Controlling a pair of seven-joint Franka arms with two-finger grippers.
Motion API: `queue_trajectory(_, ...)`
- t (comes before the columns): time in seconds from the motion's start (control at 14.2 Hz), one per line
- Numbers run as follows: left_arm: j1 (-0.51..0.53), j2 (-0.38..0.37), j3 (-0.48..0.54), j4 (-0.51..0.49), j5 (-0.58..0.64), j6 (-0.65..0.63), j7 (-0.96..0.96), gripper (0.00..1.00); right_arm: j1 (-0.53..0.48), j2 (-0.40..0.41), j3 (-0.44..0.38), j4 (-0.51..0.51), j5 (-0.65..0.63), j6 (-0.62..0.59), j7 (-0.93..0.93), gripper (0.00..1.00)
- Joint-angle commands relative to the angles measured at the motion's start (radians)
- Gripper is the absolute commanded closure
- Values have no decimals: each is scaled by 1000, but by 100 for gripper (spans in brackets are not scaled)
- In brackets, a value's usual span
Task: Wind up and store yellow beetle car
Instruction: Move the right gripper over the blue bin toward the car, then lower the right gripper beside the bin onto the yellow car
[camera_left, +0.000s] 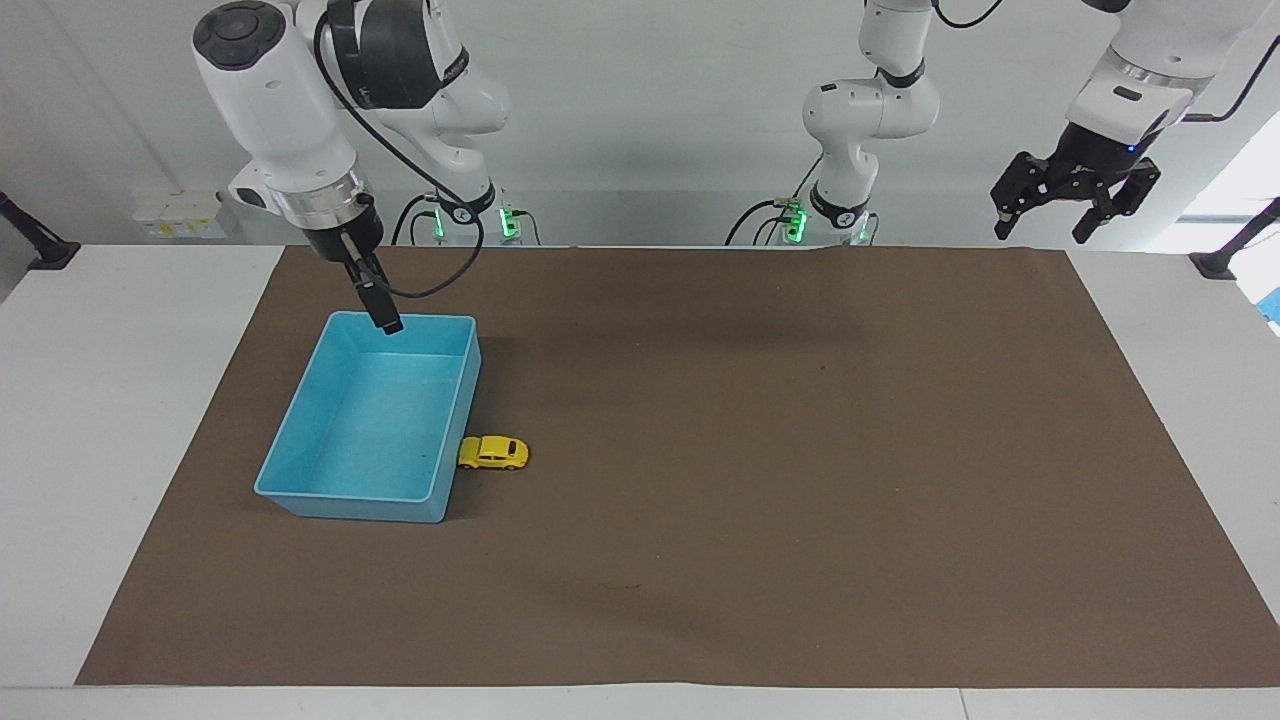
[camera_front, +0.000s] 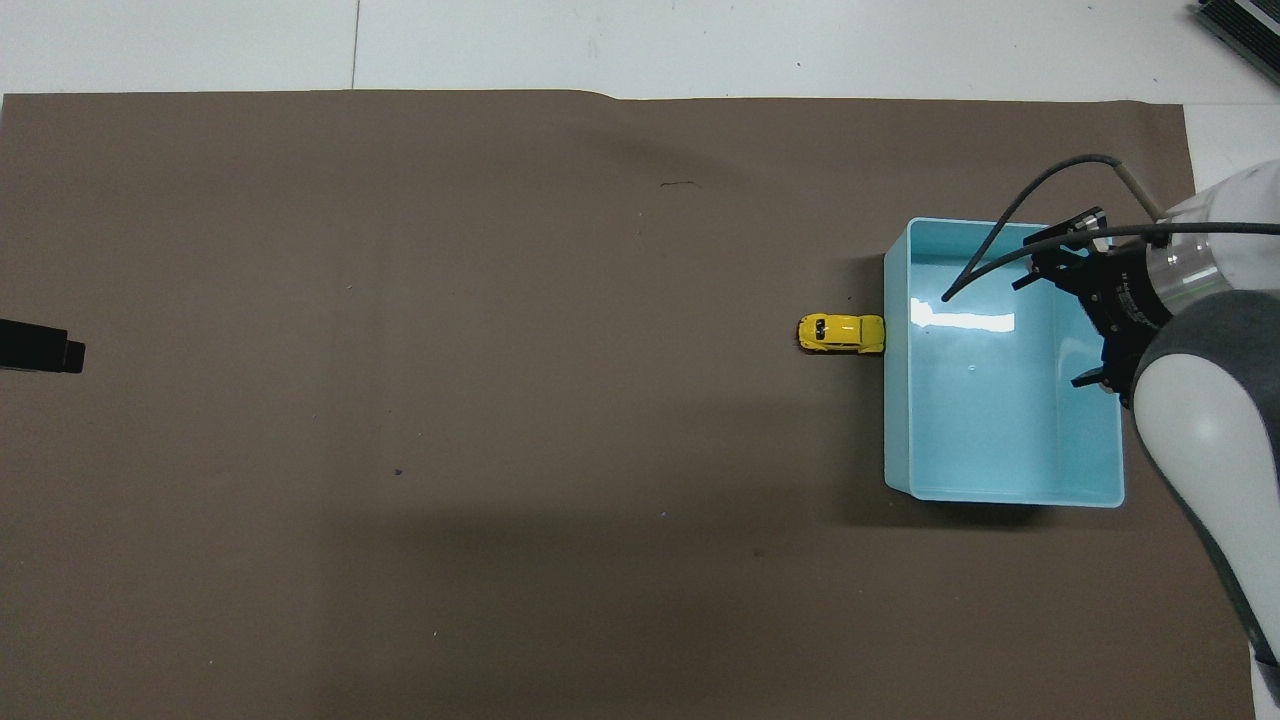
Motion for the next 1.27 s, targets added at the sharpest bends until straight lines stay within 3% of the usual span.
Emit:
queue_trajectory(0.0, 8, -5, -4, 8, 1, -19, -4, 0, 18, 10, 6, -29, -8, 44, 78, 0)
queue_trajectory(0.49, 8, -5, -4, 8, 1, -19, -4, 0, 57, 20, 6, -132, -58, 172, 251, 0)
queue_trajectory(1.2, 8, -5, -4, 8, 1, -19, -4, 0, 119, 89, 6, -153, -140, 261, 435, 0)
